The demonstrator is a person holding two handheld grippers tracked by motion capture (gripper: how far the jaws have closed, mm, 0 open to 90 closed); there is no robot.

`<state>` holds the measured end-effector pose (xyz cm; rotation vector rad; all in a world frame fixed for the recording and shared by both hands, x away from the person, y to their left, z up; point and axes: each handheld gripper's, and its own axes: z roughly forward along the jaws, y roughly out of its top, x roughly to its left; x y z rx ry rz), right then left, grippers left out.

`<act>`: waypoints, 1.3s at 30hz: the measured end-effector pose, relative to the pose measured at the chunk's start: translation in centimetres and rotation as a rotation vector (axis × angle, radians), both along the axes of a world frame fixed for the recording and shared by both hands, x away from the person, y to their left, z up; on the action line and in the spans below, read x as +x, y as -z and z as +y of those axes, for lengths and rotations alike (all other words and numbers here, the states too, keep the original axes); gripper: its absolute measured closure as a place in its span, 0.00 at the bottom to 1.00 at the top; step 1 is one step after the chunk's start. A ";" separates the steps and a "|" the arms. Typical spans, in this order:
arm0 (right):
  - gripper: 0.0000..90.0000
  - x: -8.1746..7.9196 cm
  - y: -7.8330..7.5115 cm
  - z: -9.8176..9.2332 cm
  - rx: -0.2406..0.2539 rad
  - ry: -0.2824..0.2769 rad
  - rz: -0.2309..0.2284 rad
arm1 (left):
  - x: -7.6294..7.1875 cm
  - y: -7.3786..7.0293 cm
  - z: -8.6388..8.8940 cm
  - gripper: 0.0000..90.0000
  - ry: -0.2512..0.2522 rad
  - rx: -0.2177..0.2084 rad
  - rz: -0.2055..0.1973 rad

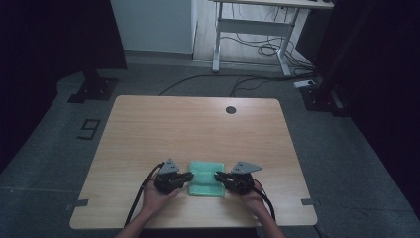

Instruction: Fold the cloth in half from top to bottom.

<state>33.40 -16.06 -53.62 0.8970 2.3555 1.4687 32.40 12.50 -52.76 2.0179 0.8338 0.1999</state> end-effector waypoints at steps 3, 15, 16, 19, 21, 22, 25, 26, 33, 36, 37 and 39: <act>0.83 -0.8 0.5 -0.1 -0.022 -0.014 0.006 | -0.7 0.4 0.0 0.88 0.015 -0.003 0.011; 0.57 -2.6 -1.4 -0.7 0.053 0.008 -0.029 | -1.2 -1.3 -0.3 0.57 0.030 -0.058 -0.012; 0.57 -2.3 -1.4 -0.5 0.048 0.011 -0.026 | -0.7 -1.2 -0.6 0.57 0.026 -0.050 -0.007; 0.56 -1.5 -0.8 0.6 0.013 0.007 -0.003 | 0.4 -0.7 -1.4 0.58 0.022 -0.027 0.020; 0.56 -1.1 -0.1 1.1 -0.020 0.001 0.034 | 1.1 0.1 -2.1 0.59 0.032 0.008 0.048; 0.55 -1.1 0.2 1.2 -0.032 0.001 0.044 | 1.3 0.6 -2.4 0.59 0.037 0.029 0.077; 0.52 -1.5 1.3 1.2 -0.091 0.003 0.073 | 1.4 1.4 -2.7 0.60 0.038 0.042 0.108; 0.52 -1.6 1.4 1.1 -0.093 0.006 0.072 | 1.4 1.5 -2.7 0.59 0.031 0.039 0.112; 0.51 -2.4 1.6 0.6 -0.146 0.016 0.043 | 0.9 1.7 -3.0 0.60 0.017 0.062 0.083; 0.51 -2.3 1.6 0.8 -0.163 0.017 0.034 | 1.0 1.7 -3.0 0.59 0.016 0.060 0.083; 0.51 -2.4 1.6 0.9 -0.170 0.017 0.029 | 1.0 1.7 -3.0 0.59 0.017 0.060 0.082; 0.51 -2.4 1.6 0.9 -0.171 0.019 0.031 | 0.9 1.8 -3.0 0.59 0.016 0.064 0.075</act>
